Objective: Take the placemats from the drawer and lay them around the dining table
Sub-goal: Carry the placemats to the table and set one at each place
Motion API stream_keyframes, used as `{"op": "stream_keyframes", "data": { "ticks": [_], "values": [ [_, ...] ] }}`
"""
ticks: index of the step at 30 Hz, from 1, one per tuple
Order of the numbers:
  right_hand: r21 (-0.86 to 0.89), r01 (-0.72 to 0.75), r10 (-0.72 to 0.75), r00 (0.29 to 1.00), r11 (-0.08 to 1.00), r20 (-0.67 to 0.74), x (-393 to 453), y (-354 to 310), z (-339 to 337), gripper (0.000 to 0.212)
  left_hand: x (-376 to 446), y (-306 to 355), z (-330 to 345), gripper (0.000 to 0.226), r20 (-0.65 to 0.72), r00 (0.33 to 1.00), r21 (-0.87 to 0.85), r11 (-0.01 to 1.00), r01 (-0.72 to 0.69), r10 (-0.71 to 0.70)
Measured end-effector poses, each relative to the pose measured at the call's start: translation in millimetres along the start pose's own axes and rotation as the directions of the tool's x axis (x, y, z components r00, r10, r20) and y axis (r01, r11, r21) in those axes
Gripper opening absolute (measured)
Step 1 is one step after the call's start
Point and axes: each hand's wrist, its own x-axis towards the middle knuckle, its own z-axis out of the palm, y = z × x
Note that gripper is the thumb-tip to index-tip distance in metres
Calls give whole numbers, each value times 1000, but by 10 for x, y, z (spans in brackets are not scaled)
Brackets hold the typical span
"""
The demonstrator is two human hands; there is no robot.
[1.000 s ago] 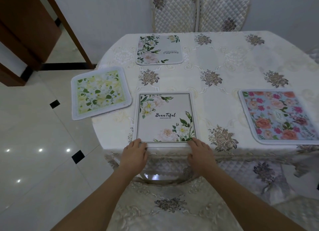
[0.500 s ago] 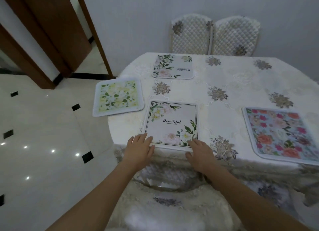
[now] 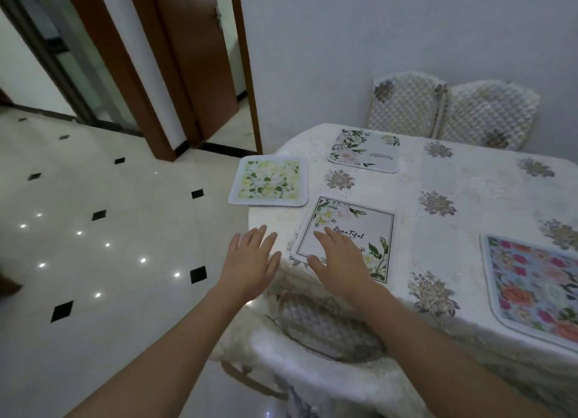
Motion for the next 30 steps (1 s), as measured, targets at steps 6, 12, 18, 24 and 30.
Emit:
{"op": "stream_keyframes", "data": {
  "ticks": [6,12,18,24,30],
  "values": [
    [-64,0,-3,998,998,-57,196,-553,-91,60,-81,-562,-325,66,-136,990,-58,998,24,-31],
    [-38,45,-47,998,998,-45,504,-1701,317,60,-395,-1698,-452,73,-145,987,-80,995,64,-75],
    [-35,84,-85,996,996,-29,876,-2716,706,61,-605,-2886,-615,75,-170,970,-125,980,156,-176],
    [-62,114,-115,993,992,-12,1215,-3320,958,60,-555,-3530,-672,76,-196,955,-167,967,191,-222],
    [-31,62,-62,998,998,-7,1642,-3413,1203,60,-292,-3875,-552,63,-139,968,-193,964,182,-211]
  ]
}}
